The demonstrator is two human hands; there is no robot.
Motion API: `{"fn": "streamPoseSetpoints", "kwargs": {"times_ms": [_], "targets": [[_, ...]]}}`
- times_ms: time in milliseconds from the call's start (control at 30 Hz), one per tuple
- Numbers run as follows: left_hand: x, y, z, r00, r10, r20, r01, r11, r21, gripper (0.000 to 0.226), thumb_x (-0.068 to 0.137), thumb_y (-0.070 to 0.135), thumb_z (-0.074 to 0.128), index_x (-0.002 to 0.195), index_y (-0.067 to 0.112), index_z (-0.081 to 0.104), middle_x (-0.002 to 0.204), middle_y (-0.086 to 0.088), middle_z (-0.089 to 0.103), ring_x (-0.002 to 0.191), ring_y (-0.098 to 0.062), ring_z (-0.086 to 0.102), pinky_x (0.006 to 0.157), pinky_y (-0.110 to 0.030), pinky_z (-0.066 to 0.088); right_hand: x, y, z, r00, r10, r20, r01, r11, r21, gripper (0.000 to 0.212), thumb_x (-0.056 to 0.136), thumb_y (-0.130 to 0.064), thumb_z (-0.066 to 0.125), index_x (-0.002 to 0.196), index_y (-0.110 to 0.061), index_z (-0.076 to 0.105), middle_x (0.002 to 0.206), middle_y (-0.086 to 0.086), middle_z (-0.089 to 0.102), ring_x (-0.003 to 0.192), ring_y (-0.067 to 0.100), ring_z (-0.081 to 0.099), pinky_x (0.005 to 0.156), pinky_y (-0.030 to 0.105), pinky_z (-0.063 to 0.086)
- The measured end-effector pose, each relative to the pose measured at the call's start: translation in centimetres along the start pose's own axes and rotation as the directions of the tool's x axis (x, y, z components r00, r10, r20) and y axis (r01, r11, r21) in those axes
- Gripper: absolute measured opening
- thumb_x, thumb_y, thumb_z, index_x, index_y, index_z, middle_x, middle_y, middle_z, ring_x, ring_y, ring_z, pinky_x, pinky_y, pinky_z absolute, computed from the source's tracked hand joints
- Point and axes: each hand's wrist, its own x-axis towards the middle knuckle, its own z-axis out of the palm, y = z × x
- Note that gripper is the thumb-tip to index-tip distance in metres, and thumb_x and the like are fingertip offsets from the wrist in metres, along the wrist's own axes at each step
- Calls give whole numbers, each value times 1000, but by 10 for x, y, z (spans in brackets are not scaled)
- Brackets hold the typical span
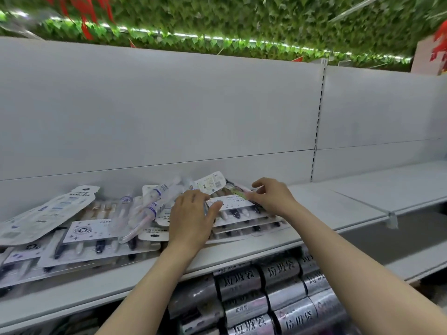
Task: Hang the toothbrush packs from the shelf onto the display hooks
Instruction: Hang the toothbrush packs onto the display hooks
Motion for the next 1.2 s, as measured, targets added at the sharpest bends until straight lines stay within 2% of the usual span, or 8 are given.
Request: {"fn": "streamPoseSetpoints", "kwargs": {"times_ms": [167, 267, 433, 567, 800, 1000, 1100, 1200], "targets": [[12, 9, 3, 999, -1, -36, 2, 999, 43, 51, 96, 59, 41, 121, 20, 63, 127, -1, 61, 133, -25, 39, 111, -41, 32, 16, 11, 0, 1000, -25, 9, 24, 994, 104, 36, 83, -45, 75, 113, -25, 68, 101, -3, 72, 84, 15, 65, 73, 33, 54], [14, 17, 6, 999, -34, -31, 34, 999, 18, 54, 95, 61, 38, 121, 20, 63, 130, 0, 60, 137, -25, 36, 112, -42, 30, 27, 23, -4, 996, 0, -85, 10, 992, 125, 24, 89, -33, 70, 111, -24, 69, 101, 0, 74, 90, 18, 68, 83, 38, 56], [16, 20, 8, 995, -94, -16, 94, 995, 36, 53, 95, 62, 37, 119, 22, 63, 129, 1, 61, 134, -22, 38, 110, -36, 28, 31, 33, -20, 976, 66, -206, 1, 951, 311, 34, 94, -24, 62, 127, -25, 57, 108, 1, 65, 93, 20, 65, 80, 36, 54], [17, 21, 13, 990, -132, -39, 133, 991, 19, 56, 94, 63, 39, 122, 20, 62, 128, -1, 62, 131, -22, 41, 107, -36, 31, 22, 28, -30, 992, 46, -114, 18, 863, 504, 34, 90, -12, 66, 123, -17, 63, 98, 0, 67, 75, 16, 63, 61, 30, 50], [12, 55, 3, 974, -127, -188, 96, 982, -165, 53, 95, 57, 43, 126, 19, 63, 132, -2, 62, 141, -22, 33, 114, -42, 29, -7, -15, -13, 976, -194, 101, 69, 710, 701, 23, 80, -15, 83, 100, -12, 73, 80, 2, 76, 69, 12, 71, 53, 19, 50], [17, 63, -19, 927, -365, -89, 229, 737, -636, 10, 90, 37, 69, 97, 30, 68, 99, 13, 71, 103, -5, 63, 95, -35, 50, -21, -42, 9, 947, -290, 139, 95, 664, 742, 30, 76, -16, 87, 96, -14, 65, 71, -1, 67, 61, 9, 64, 56, 22, 50], [14, 53, -27, 911, -396, -113, 237, 728, -643, 5, 89, 35, 70, 92, 31, 68, 95, 13, 72, 100, -4, 64, 91, -32, 51, -17, -43, 14, 943, -307, 127, 117, 665, 738, 34, 77, -18, 86, 103, -19, 64, 74, 0, 71, 66, 12, 70, 63, 27, 57], [9, 31, -36, 879, -434, -195, 279, 802, -528, 14, 90, 35, 69, 99, 24, 70, 95, 13, 70, 99, -8, 64, 86, -29, 49, -7, -41, 15, 965, -255, 53, 127, 639, 759, 34, 81, -20, 83, 111, -25, 67, 78, 4, 73, 74, 18, 74, 69, 32, 58]]}}
